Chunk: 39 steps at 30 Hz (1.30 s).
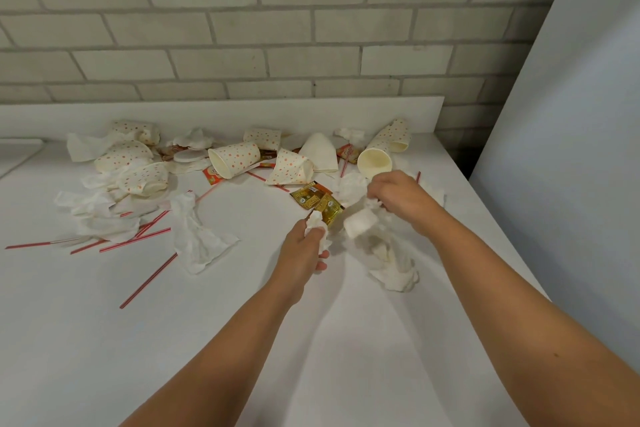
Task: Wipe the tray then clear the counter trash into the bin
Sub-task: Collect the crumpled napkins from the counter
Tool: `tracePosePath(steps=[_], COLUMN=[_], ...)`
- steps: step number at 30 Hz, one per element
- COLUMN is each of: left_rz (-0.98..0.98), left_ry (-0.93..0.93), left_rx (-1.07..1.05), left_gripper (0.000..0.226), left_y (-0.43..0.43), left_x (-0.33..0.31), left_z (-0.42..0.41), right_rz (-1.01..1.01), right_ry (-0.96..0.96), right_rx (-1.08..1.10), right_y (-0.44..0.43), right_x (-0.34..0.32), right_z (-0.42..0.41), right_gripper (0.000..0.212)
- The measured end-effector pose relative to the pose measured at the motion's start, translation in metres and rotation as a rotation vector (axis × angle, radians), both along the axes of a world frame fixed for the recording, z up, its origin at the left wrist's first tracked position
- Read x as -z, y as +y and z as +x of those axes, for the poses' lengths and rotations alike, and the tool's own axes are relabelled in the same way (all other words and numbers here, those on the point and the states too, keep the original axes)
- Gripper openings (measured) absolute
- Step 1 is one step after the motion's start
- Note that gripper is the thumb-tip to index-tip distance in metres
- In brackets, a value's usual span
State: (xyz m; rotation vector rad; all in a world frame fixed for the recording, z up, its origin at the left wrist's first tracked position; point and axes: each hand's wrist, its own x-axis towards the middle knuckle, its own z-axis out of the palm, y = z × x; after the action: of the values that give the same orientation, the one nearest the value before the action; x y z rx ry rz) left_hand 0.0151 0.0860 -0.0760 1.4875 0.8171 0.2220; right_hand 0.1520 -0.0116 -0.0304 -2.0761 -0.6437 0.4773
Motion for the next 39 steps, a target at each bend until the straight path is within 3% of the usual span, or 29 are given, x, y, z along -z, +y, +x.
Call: tracePosePath(steps=[3, 7, 10, 13, 15, 20, 23, 24, 27, 31, 35, 39], left_rz=[0.0, 0.007, -0.008, 0.0, -0.01, -0.337, -0.431, -0.409, -0.105, -0.045, -0.048, -0.033], left_ry=[-0.043, -0.035, -0.101, -0.13, -0.144, -0.335, -0.351, -0.334, -0.21, -0.06, -0.051, -0.097], left_rx=[-0.023, -0.04, -0.122, -0.194, -0.231, -0.155, 0.076, 0.16, 0.265, 0.233, 0.111, 0.036], left_gripper=[0.022, 0.033, 0.015, 0.039, 0.046, 0.035, 0.055, 0.058, 0.021, 0.067, 0.051, 0.043], left_y=[0.001, 0.003, 0.003, 0.008, 0.012, 0.021, 0.027, 0.028, 0.03, 0.039, 0.039, 0.038], left_x=[-0.002, -0.002, -0.003, -0.003, -0.007, -0.027, -0.032, -0.032, -0.027, -0.018, -0.017, -0.015], left_z=[0.001, 0.003, 0.002, 0.003, 0.006, 0.005, 0.002, 0.002, -0.004, -0.01, -0.013, -0.014], right_rz=[0.075, 0.19, 0.411, 0.595, 0.617, 0.529, 0.352, 0.3, 0.212, 0.19, 0.094, 0.129], right_ry=[0.119, 0.217, 0.326, 0.375, 0.392, 0.335, 0.161, 0.11, -0.026, 0.04, 0.139, 0.142], right_rx=[0.077, 0.149, 0.147, 0.04, -0.013, -0.127, -0.27, -0.302, -0.346, -0.374, -0.408, -0.389], right_y=[0.001, 0.003, 0.002, -0.001, -0.003, 0.006, 0.016, 0.018, 0.022, 0.015, 0.008, 0.005], right_x=[-0.004, -0.008, -0.012, -0.016, -0.019, -0.022, -0.009, -0.003, 0.013, 0.014, 0.016, 0.018], right_z=[0.005, 0.009, 0.006, 0.002, 0.0, -0.011, -0.018, -0.021, -0.025, -0.022, -0.017, -0.023], right_gripper=[0.032, 0.029, 0.027, 0.014, 0.011, 0.015, 0.04, 0.048, 0.043, 0.033, 0.045, 0.041])
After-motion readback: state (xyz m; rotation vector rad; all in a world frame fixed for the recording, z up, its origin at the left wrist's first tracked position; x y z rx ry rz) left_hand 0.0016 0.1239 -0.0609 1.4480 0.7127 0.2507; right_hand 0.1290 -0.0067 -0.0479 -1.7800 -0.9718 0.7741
